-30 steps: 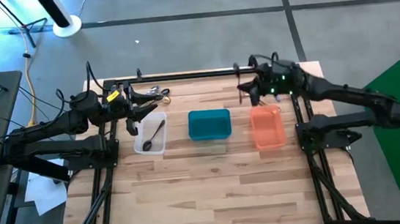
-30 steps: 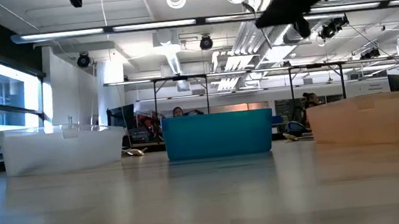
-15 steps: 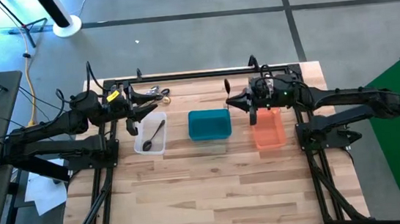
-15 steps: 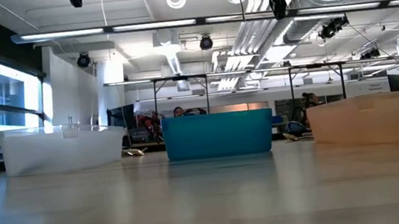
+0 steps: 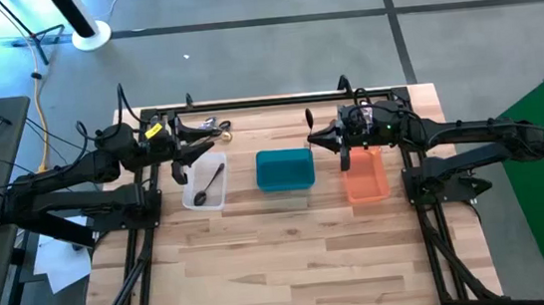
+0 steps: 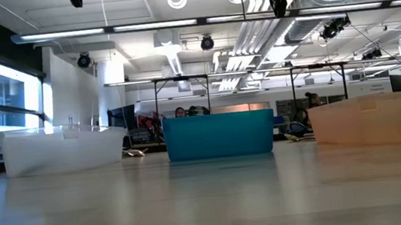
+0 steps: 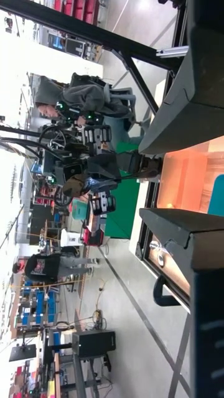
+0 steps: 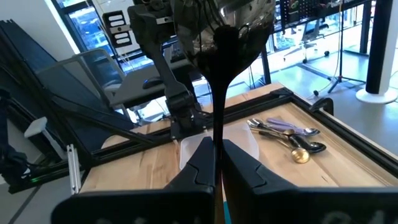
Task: Sort silverware by color (type)
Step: Put the black spoon into the transparent bin
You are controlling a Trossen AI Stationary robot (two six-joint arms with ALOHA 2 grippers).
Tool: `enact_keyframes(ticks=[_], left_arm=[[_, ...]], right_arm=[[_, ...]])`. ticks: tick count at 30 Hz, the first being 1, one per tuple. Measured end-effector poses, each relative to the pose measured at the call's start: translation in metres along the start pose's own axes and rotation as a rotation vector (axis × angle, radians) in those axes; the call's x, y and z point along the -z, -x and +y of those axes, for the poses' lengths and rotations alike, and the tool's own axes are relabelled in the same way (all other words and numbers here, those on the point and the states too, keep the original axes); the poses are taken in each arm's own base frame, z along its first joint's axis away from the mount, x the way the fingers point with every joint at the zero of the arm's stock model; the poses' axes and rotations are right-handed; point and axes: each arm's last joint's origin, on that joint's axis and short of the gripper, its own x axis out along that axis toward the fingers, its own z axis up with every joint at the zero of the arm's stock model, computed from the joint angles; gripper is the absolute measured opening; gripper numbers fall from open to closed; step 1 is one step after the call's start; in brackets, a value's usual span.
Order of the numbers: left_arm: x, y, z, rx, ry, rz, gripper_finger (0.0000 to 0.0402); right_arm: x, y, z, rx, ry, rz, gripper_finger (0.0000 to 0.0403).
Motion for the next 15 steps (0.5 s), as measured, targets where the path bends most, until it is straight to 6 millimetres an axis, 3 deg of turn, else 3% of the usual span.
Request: enact_keyframes(ticks=[7,15], left_arm=[[0.000,-0.004,0.000,0.001,0.057,-0.005,0.0142],[0.017,-0.050,0.002,0.049,0.047,0.019,0.0142]], right_arm=[[0.000,-0.001,0.000,-0.008,0.002,0.004,0.0000],[0.005,-0.030,0.000,-0.063,0.006,-0.098,0.0000]])
